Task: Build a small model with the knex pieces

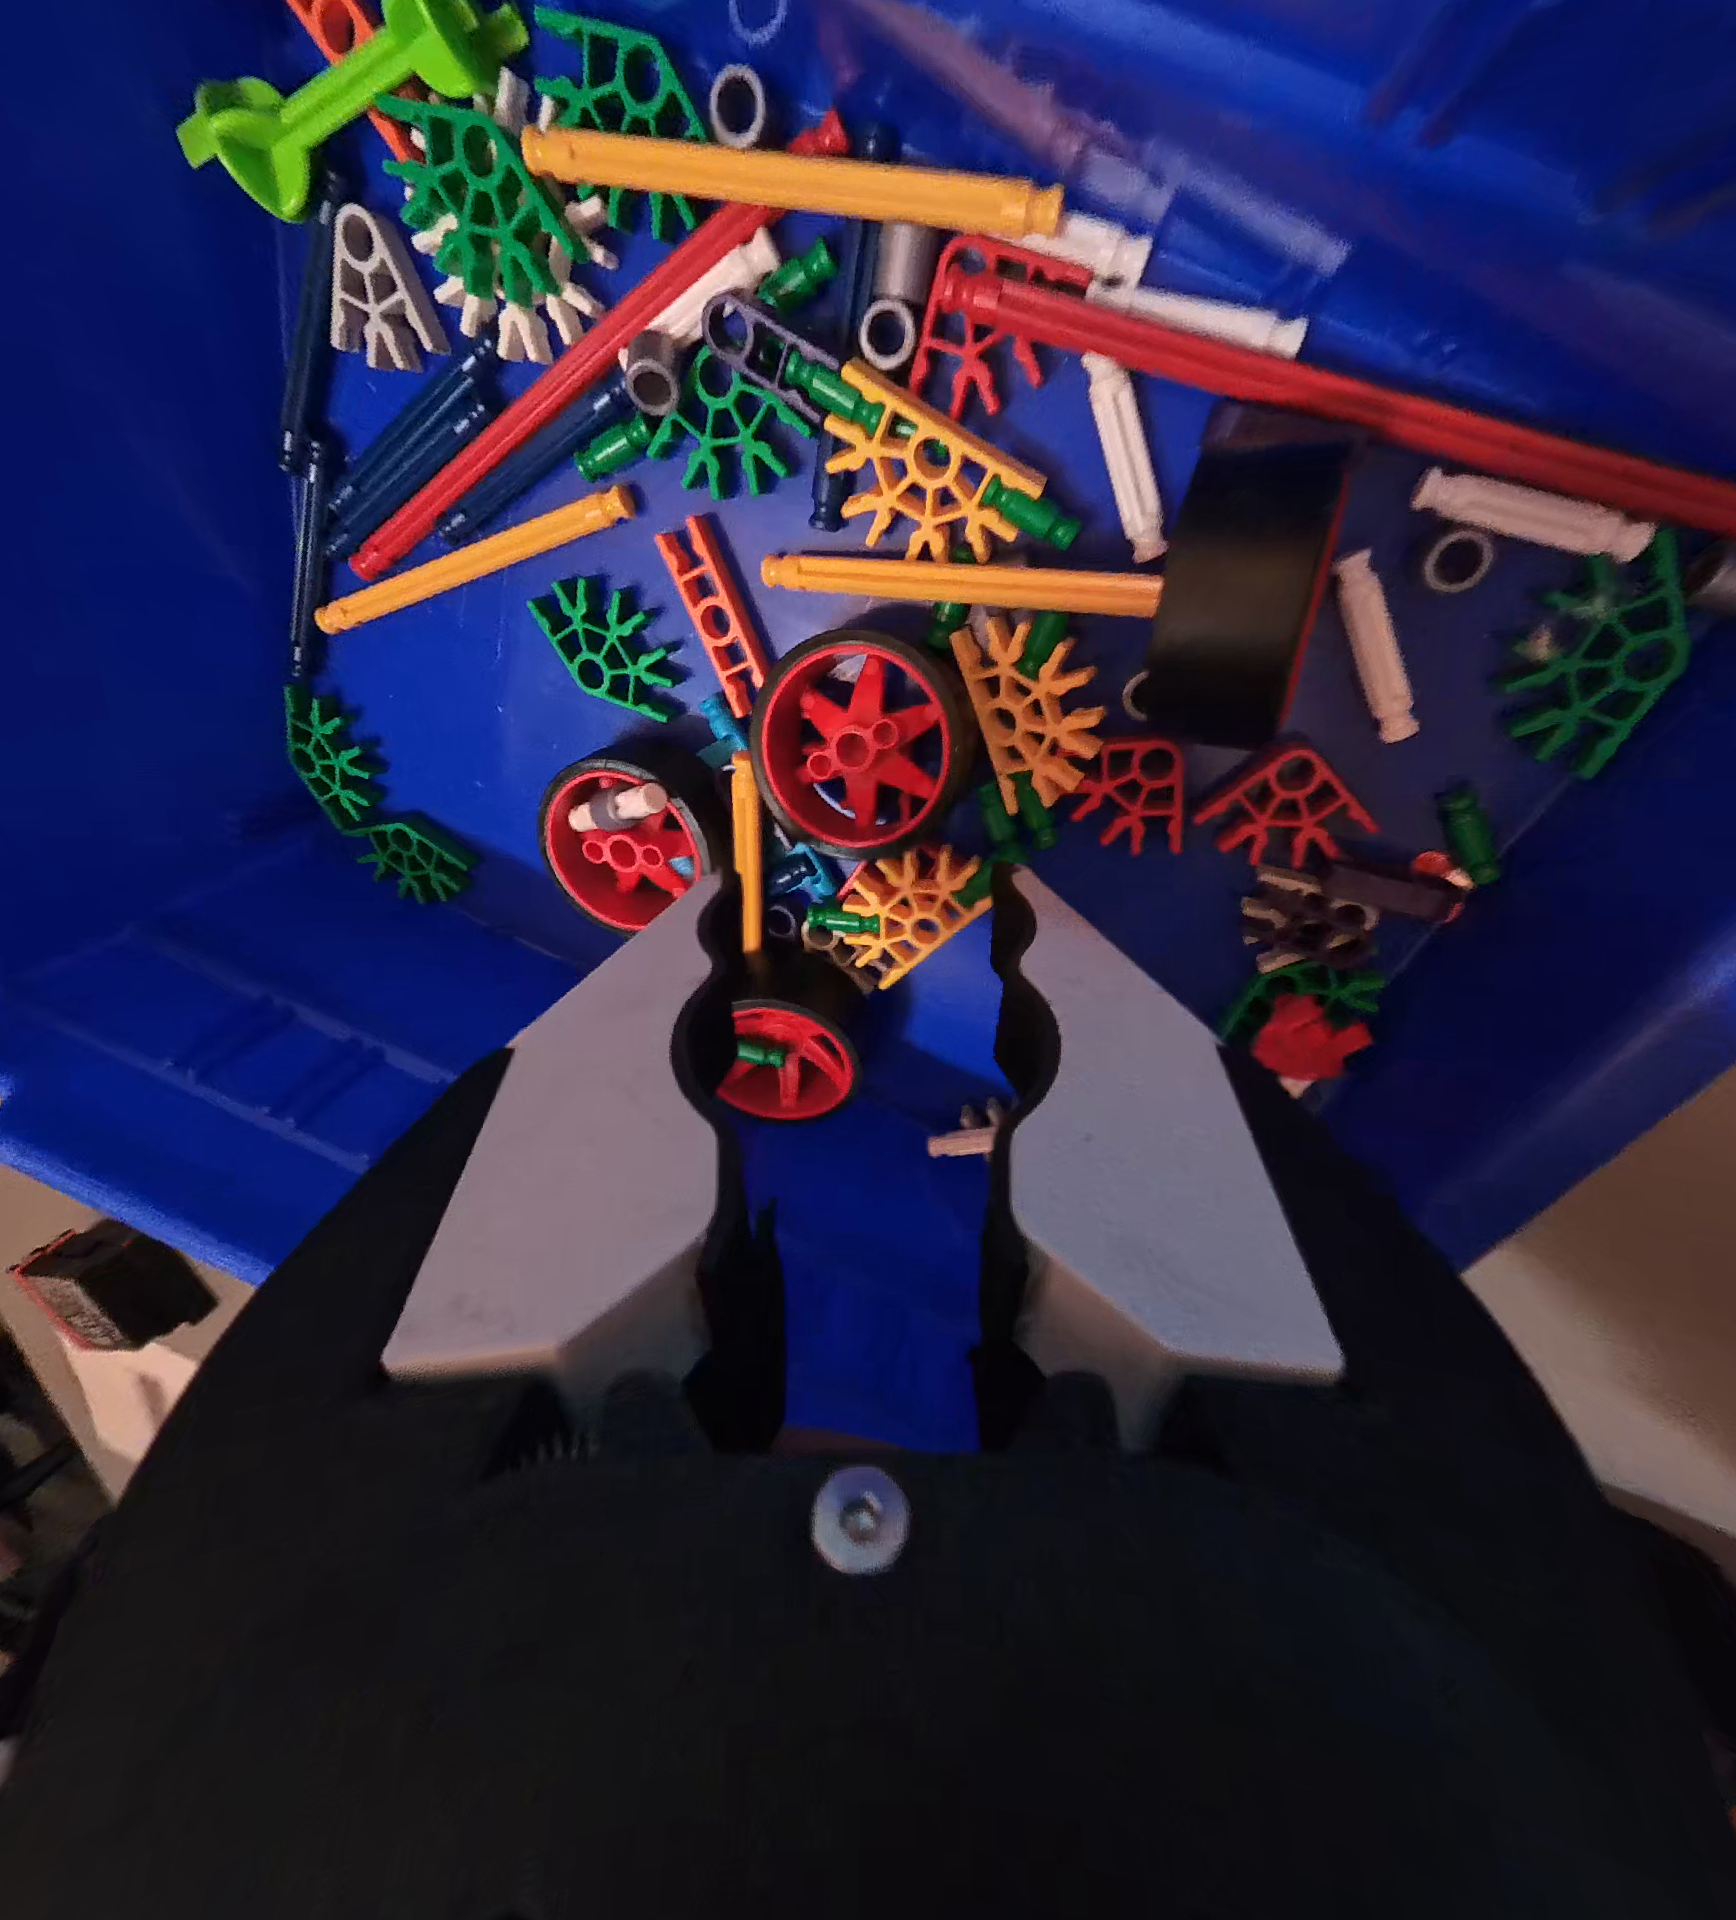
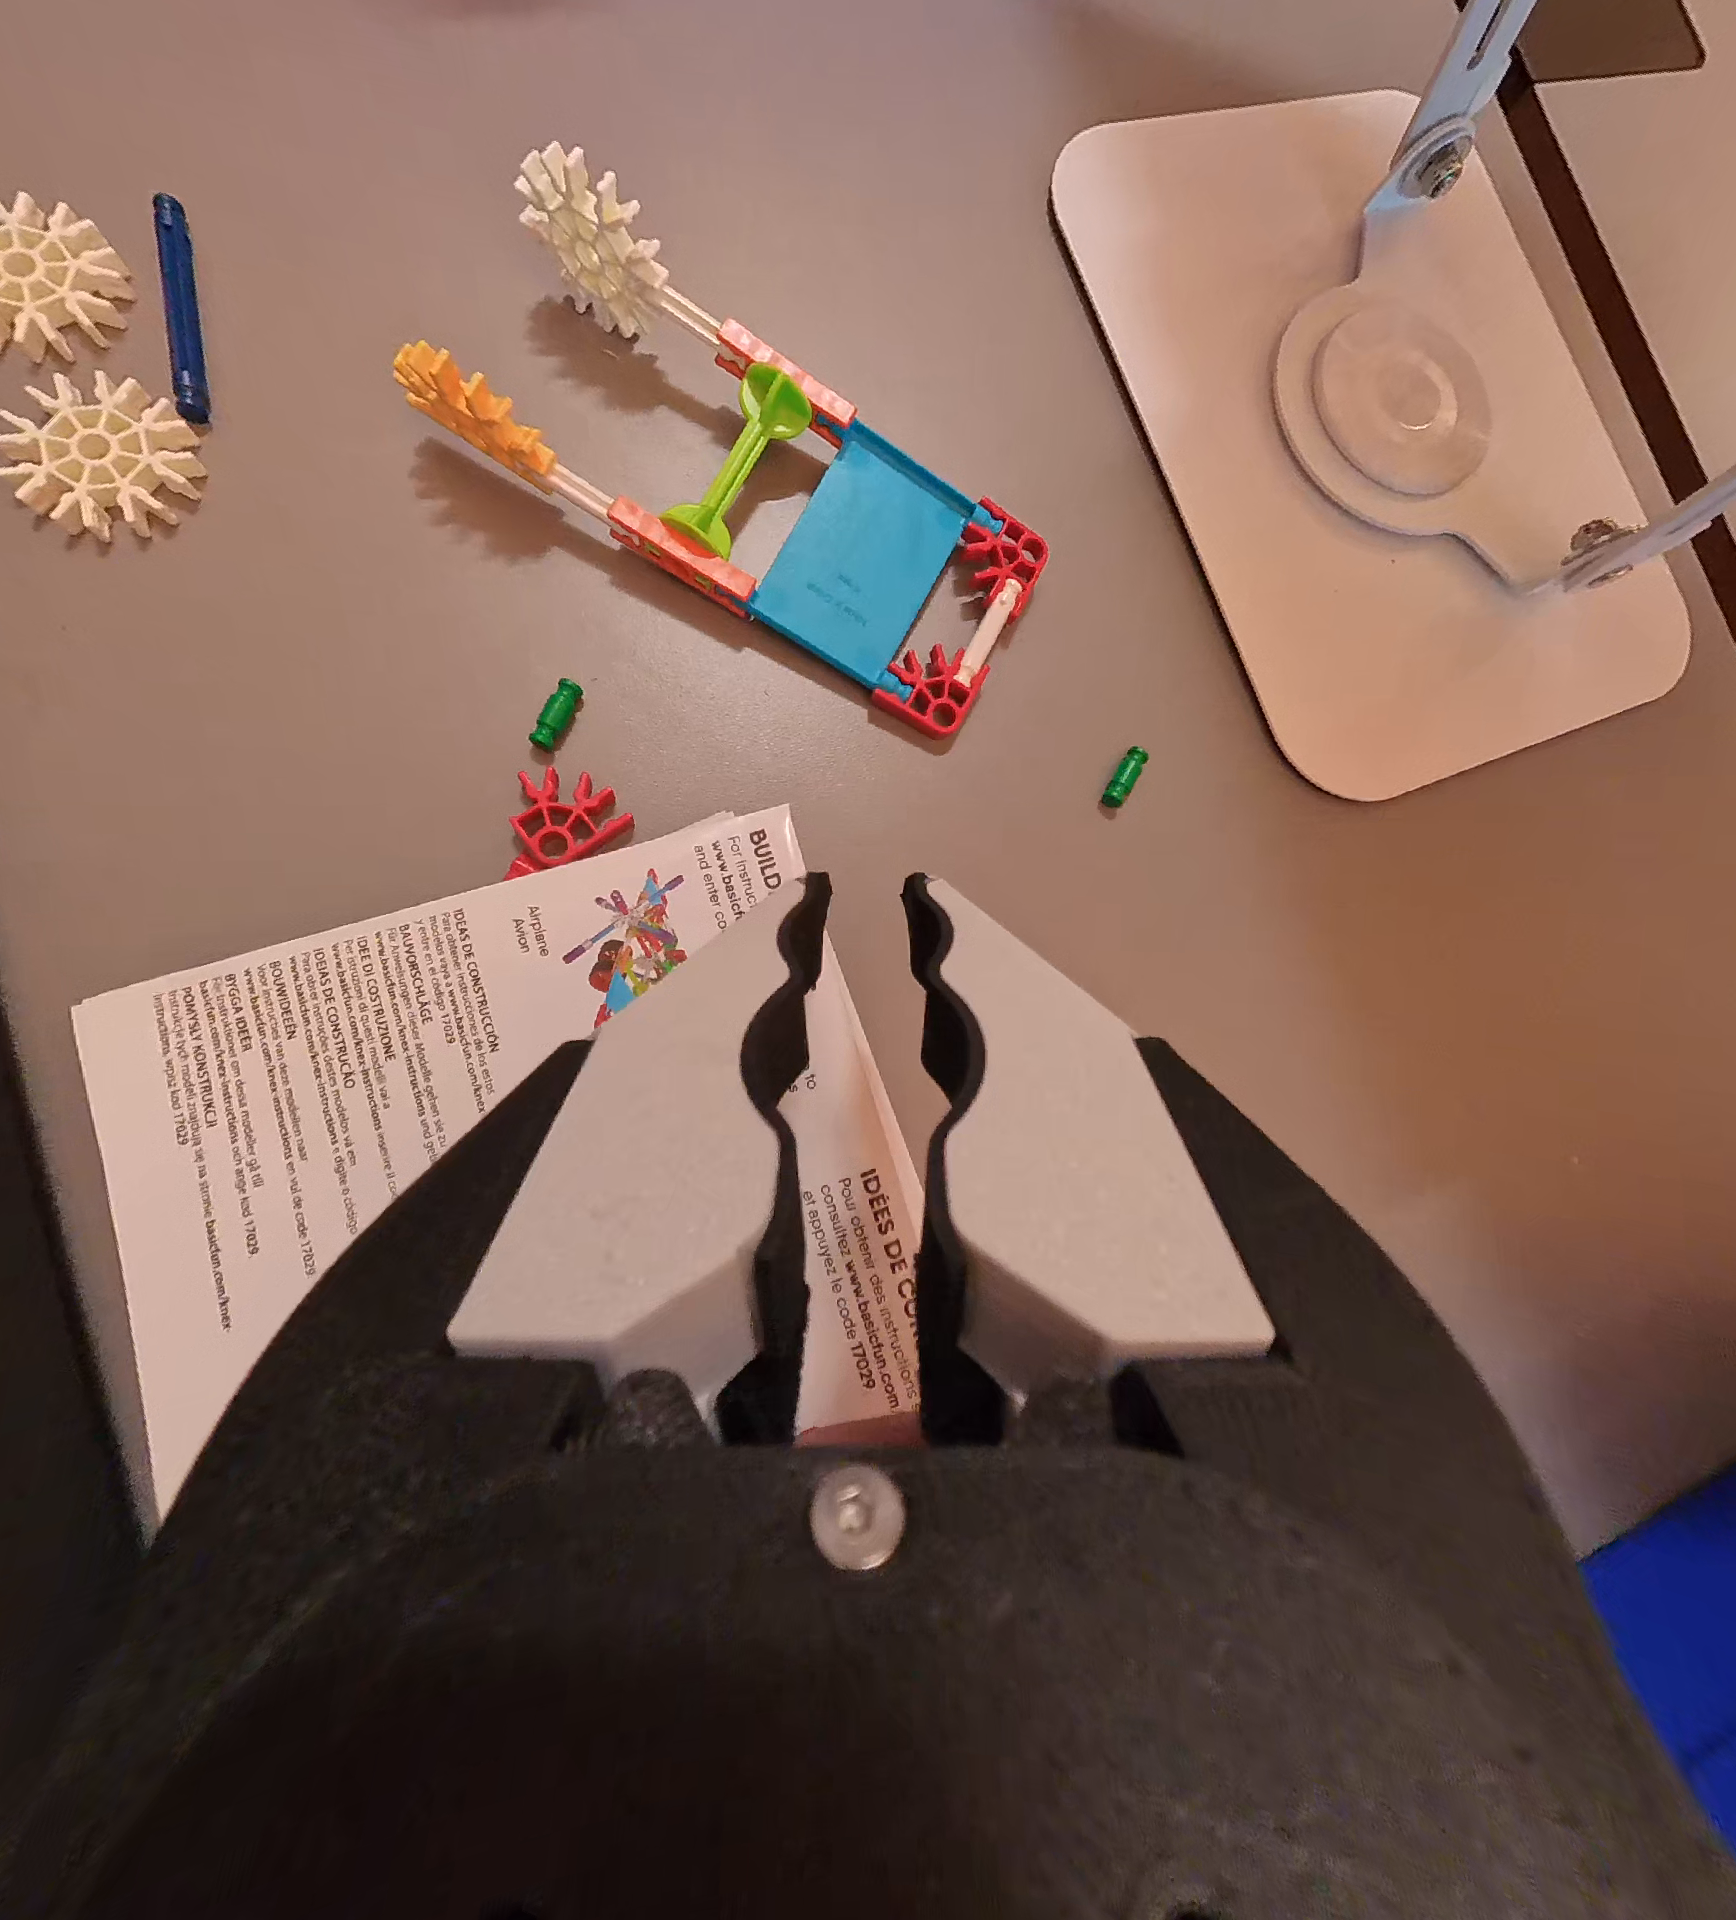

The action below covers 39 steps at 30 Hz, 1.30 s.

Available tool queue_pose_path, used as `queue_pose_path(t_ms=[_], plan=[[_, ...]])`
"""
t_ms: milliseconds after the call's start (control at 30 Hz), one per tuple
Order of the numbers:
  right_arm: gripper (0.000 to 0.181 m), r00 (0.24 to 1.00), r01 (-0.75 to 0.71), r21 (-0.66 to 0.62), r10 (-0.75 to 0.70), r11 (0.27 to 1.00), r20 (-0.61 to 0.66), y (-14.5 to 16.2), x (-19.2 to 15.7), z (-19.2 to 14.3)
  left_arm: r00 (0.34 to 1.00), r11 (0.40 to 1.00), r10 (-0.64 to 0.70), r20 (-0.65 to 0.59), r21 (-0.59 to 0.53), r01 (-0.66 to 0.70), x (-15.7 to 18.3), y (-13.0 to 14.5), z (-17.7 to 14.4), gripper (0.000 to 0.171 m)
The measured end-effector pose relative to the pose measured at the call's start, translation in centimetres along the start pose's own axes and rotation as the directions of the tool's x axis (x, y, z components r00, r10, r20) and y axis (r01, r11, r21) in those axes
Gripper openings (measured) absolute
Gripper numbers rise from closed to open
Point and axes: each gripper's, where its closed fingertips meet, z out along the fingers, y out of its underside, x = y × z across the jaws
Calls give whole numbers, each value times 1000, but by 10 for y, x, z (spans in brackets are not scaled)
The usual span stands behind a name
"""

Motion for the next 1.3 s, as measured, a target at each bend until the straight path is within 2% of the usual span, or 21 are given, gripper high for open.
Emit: queue_pose_path(t_ms=[133, 367, 433, 1100, 1167, 1300], plan=[[13, 1000, -2, -8, 2, 1000, 1, -3, -2, 3, 1000, 1000, 24, -7, -18, -24, -2, 3, 8, 42], [13, 1000, -14, 2, 14, 1000, -9, -10, -3, 4, 997, 998, 55, -55, -28, -57, 4, 2, 19, 19], [13, 1000, -14, -2, 14, 1000, -8, -11, -5, 5, 995, 996, 72, -64, -41, -75, 6, 4, 21, 7], [13, 999, -11, 21, 12, 1000, -45, -8, 0, -4, 996, 999, 35, 83, 29, -37, -28, 0, -2, 6], [13, 999, -13, 25, 14, 1000, -46, -7, 1, -5, 993, 999, 33, 111, 37, -37, -33, -1, -5, 0], [13, 999, -12, 22, 13, 1000, -47, -5, 1, -5, 994, 999, 20, 104, 34, -24, -33, 2, -5, 0]])
